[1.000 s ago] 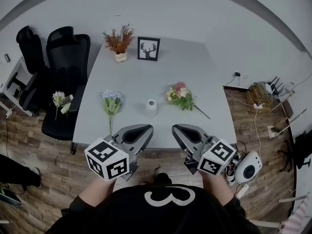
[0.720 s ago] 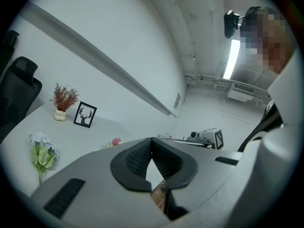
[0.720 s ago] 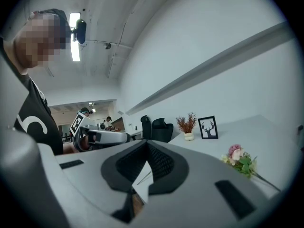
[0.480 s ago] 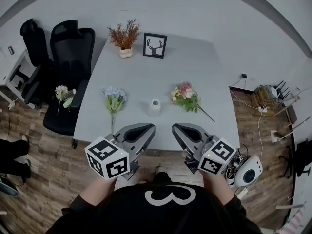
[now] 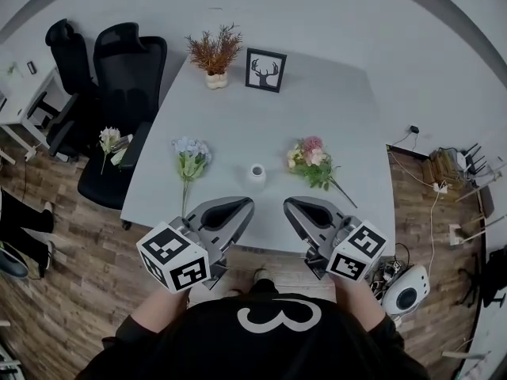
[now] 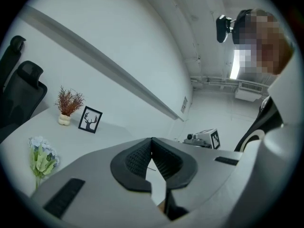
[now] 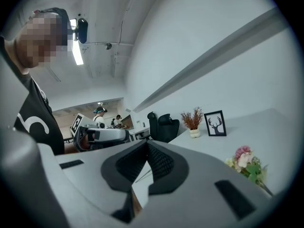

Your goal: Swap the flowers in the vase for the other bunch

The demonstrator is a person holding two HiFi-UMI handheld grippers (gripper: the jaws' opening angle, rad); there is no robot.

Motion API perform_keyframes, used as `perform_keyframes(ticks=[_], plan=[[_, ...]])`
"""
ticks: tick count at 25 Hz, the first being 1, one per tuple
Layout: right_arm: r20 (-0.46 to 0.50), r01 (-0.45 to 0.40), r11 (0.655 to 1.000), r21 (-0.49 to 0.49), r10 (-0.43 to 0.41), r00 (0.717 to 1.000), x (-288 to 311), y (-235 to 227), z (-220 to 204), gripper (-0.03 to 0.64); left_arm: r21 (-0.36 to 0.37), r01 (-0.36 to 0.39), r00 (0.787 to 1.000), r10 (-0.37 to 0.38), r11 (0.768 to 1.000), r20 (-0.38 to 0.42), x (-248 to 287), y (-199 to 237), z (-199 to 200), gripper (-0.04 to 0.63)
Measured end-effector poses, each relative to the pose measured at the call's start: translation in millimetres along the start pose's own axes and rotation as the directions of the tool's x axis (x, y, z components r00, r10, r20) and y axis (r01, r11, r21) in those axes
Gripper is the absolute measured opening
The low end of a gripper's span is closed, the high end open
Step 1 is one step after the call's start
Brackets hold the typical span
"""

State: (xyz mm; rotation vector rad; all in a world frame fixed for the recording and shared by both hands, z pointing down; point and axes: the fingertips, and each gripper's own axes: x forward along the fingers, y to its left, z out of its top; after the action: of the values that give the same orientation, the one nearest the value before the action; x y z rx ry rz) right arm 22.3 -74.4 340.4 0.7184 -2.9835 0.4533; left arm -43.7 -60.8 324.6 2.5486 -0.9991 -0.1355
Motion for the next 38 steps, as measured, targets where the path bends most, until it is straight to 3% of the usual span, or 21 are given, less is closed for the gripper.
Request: perform_keyframes(ticks=[5,8,12,21,25,30,35,38], plan=[[-0.011,-0.056,0.998,0.014,0.056,0.998,-1.3,-25.4,1.7,0.008,0.016,-0.05,0.999,0.05,0.999,0.014,20.7,7.3,2.4,0.011],[-0.017,-0.094,0.995,0.014,0.095,0.995,-1.9,-41.3,1.0,0.008,-0.01,-0.091,0.995,0.092,0.996,0.027,30.2,16.0,3.3,0.011],[-0.031,-0.15,0.989,0.017,0.15,0.988,-2.7,-58.0,-0.2,0.008,-0.024,-0.188,0.98,0.189,0.982,0.055,38.4,25.3,5.8,0.011],[-0.029,-0.251,0.968,0.031,0.252,0.967,12.1,-61.1,-0.9,0.008,-0.007,-0.299,0.954,0.299,0.954,0.033,28.4,35.9,-0.7,0.011],[-0.034,-0.25,0.967,0.047,0.252,0.967,23.8,-67.2,-3.3,0.008,0.004,-0.334,0.943,0.334,0.943,0.006,24.2,56.5,1.0,0.011],[-0.039,-0.238,0.969,0.06,0.24,0.97,39.3,-72.6,-5.1,0.008,-0.016,-0.416,0.909,0.415,0.909,-0.049,14.8,99.6,-7.4,0.011],[-0.043,-0.216,0.972,0.09,0.221,0.974,58.8,-83.5,-6.2,0.008,0.023,-0.433,0.894,0.432,0.901,-0.116,11.0,143.6,-9.5,0.015],[-0.046,-0.208,0.972,0.11,0.214,0.976,72.6,-86.9,-9.2,0.008,0.031,-0.446,0.884,0.445,0.895,-0.145,7.6,171.5,-11.4,0.098]])
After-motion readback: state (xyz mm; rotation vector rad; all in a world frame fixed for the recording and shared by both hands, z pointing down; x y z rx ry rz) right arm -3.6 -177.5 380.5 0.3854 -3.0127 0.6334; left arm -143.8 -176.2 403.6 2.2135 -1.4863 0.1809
